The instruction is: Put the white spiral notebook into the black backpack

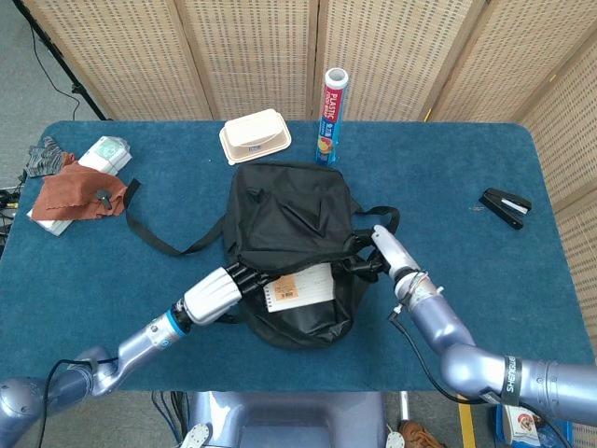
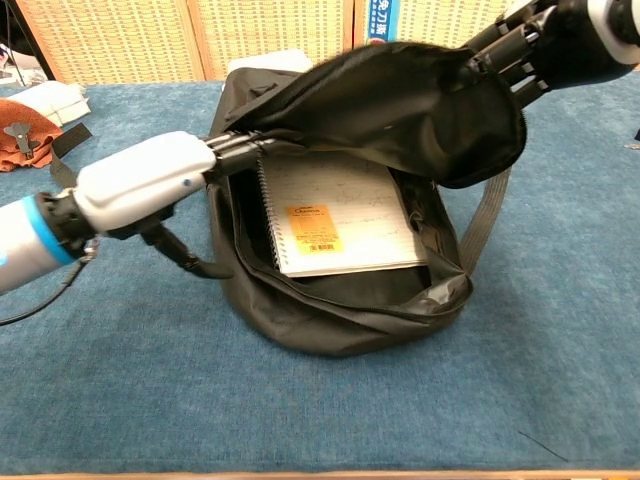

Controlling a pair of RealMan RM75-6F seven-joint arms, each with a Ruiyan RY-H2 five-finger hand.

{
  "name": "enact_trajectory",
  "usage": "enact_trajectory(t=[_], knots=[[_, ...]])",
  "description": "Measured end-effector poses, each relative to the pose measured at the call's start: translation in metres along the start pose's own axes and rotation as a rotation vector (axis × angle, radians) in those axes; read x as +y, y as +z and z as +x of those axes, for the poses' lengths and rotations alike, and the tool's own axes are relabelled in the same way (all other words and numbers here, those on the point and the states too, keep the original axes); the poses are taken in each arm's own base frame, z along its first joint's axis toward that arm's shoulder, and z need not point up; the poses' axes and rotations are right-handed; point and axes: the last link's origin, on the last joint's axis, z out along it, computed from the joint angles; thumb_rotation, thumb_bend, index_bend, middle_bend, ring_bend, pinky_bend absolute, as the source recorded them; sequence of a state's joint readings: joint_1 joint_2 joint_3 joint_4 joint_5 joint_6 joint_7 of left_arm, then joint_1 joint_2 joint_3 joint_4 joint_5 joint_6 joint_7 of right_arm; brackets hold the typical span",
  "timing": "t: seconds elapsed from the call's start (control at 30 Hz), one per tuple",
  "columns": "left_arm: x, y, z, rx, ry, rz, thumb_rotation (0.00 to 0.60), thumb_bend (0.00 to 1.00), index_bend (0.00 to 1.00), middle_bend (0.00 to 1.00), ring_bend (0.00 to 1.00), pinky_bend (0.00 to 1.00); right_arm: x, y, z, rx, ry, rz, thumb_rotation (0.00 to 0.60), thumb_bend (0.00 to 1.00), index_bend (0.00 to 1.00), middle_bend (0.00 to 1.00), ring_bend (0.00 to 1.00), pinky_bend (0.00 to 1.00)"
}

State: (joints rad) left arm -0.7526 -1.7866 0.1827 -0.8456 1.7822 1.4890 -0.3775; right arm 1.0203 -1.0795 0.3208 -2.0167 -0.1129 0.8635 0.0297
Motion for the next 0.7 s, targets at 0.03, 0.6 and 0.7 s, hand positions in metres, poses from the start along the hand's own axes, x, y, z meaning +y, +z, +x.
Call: enact_trajectory(t=[0.03, 0.6, 0.7], knots=[[0.0, -0.005, 0.005, 0.005, -0.01, -0.003, 0.6, 0.05, 0.0, 0.0, 0.0, 0.2, 0.002, 0.0, 0.001, 0.002, 0.0, -0.004, 0.6, 0.77, 0.6, 0.46, 0.36, 0.59], [-0.033, -0.087, 0.094, 0.139, -0.028, 0.154, 0.6, 0.05, 0.0, 0.0, 0.0, 0.2, 0.025, -0.02, -0.026, -0.128, -0.035, 0.075, 0.6, 0.04, 0.02, 0.0, 0.0, 0.01], [-0.044, -0.095, 0.097, 0.156, -0.024, 0.209, 0.6, 0.05, 0.0, 0.0, 0.0, 0.2, 0.031, -0.024, -0.034, -0.181, -0.063, 0.109, 0.6, 0.0, 0.0, 0.0, 0.0, 0.0]])
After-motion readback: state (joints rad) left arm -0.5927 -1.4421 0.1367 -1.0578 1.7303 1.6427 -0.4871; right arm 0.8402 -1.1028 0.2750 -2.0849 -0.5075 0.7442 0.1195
